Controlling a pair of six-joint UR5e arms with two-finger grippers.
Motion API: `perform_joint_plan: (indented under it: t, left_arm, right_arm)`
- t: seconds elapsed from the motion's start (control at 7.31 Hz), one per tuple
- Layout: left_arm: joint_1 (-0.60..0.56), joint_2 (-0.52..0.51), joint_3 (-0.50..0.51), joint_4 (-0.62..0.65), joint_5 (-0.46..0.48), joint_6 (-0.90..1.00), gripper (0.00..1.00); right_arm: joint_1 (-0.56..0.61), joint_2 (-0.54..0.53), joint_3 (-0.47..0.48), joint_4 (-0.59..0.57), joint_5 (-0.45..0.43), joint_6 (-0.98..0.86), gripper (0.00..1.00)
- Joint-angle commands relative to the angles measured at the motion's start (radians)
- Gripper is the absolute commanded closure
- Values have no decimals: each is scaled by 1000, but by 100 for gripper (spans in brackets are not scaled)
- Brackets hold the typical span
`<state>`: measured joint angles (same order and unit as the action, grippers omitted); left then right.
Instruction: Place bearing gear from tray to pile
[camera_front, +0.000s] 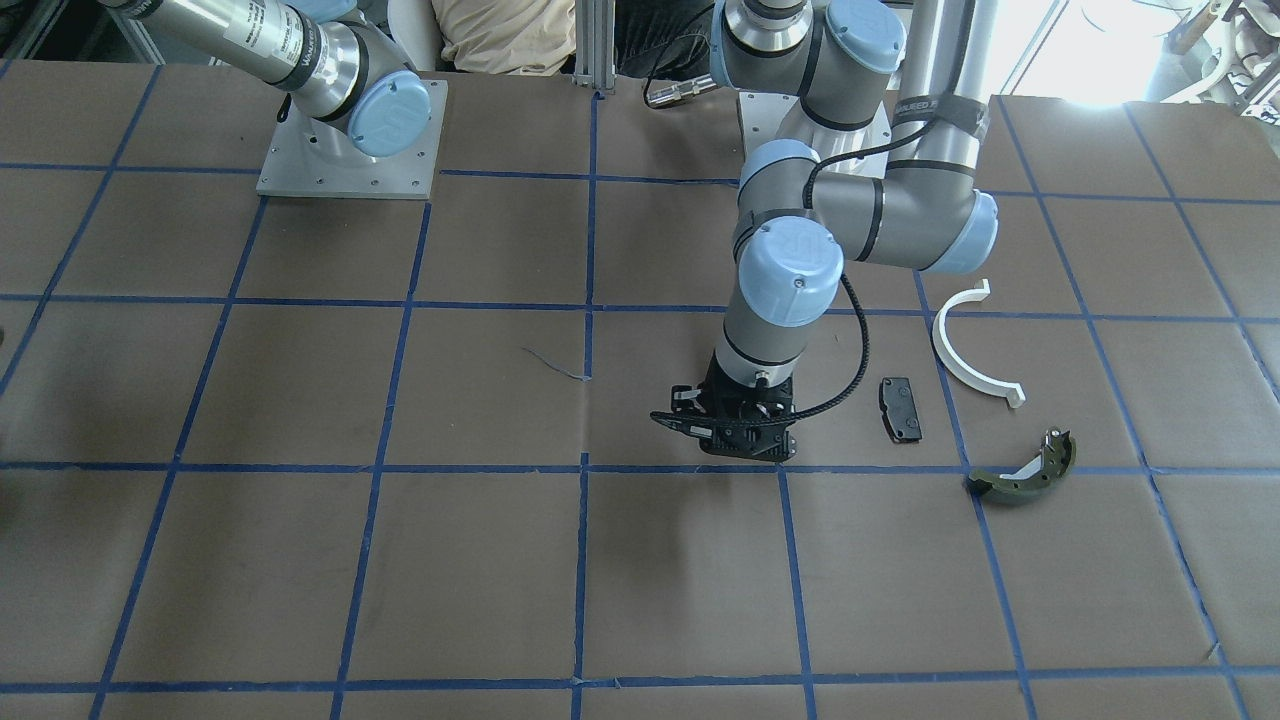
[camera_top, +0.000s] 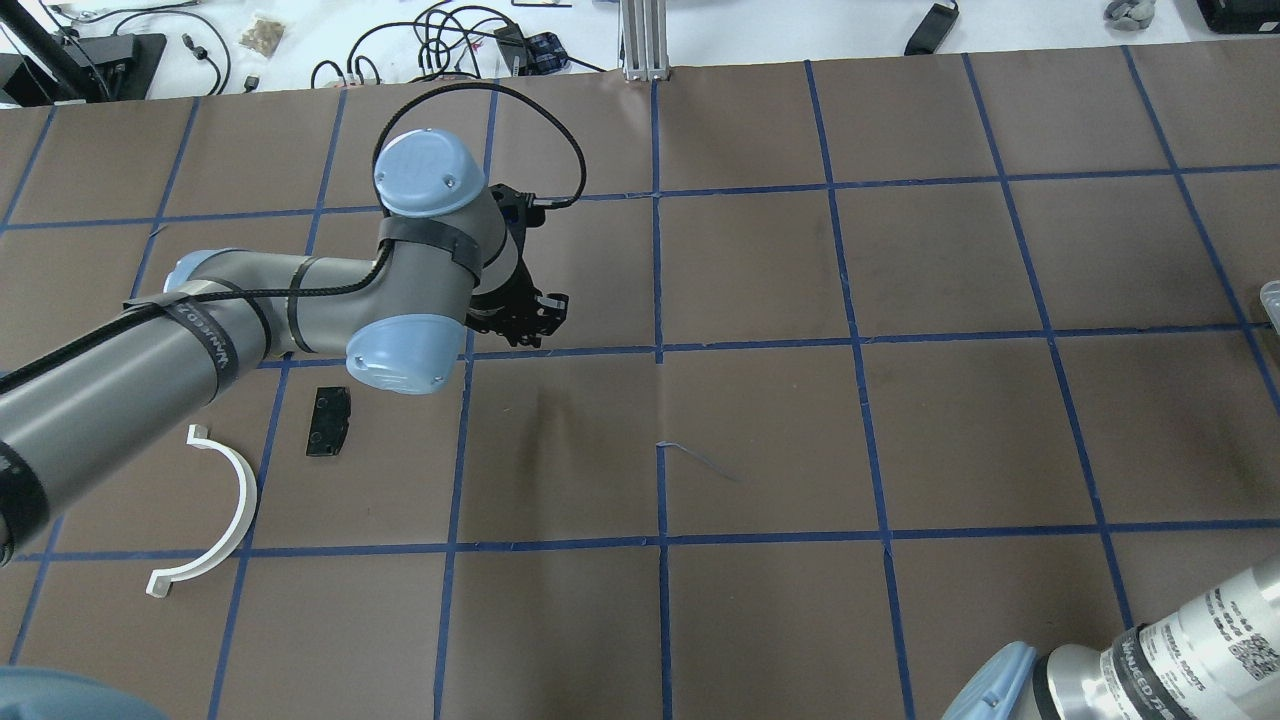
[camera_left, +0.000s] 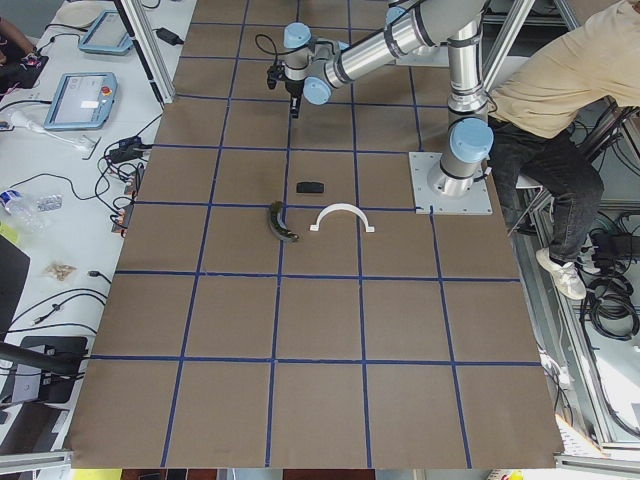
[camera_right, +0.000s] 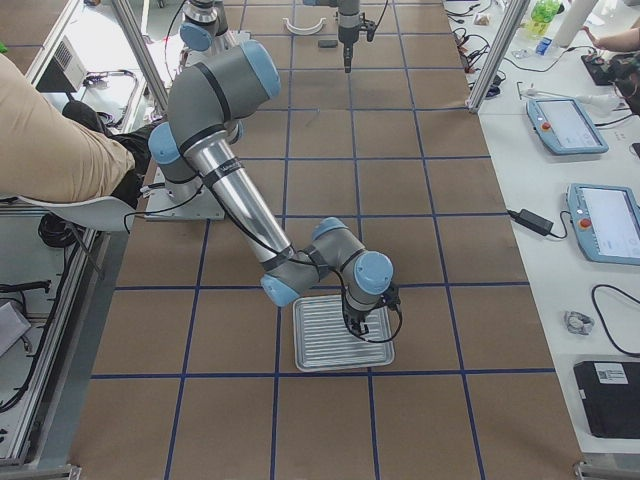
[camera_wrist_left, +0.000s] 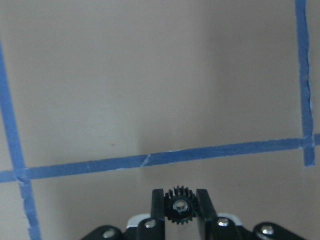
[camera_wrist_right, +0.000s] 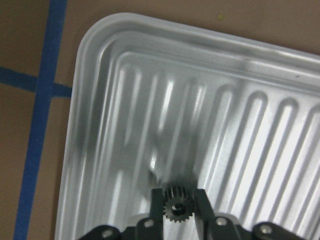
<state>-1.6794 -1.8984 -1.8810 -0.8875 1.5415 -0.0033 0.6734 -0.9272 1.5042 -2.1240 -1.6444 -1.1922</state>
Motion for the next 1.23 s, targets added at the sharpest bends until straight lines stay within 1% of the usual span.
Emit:
perform_joint_plan:
  t: [0.0, 0.14, 0.27, 0.41, 0.55, 0.68, 0.82, 0.96, 1.09]
  left_arm:
    - [124, 56, -7, -92, 2, 173, 100]
    - [188, 70, -18, -108, 75, 248, 100]
    - [266, 79, -42, -107, 95, 390, 100]
    - [353, 75, -55, -105, 92, 525, 100]
    - [421, 53, -55, -105, 95, 572, 100]
    - [466, 45, -56, -105, 97, 600, 100]
    - [498, 32, -64, -96, 94, 614, 100]
    - [500, 19, -64, -91, 97, 615, 100]
    - [501, 10, -64, -90, 97, 614, 100]
  right_arm:
    - [9, -10, -13, 47, -31, -4, 100]
    - [17, -22, -24, 90, -55, 6, 100]
    - [35, -56, -24, 96, -55, 22, 100]
    - [128, -86, -21, 133, -61, 87, 100]
    - [218, -140, -10, 162, -109, 224, 100]
    - [312, -180, -9, 206, -127, 314, 100]
    - [412, -212, -10, 270, -115, 476, 100]
    - [533, -241, -10, 324, -111, 626, 100]
    - [646, -246, -9, 335, -111, 784, 100]
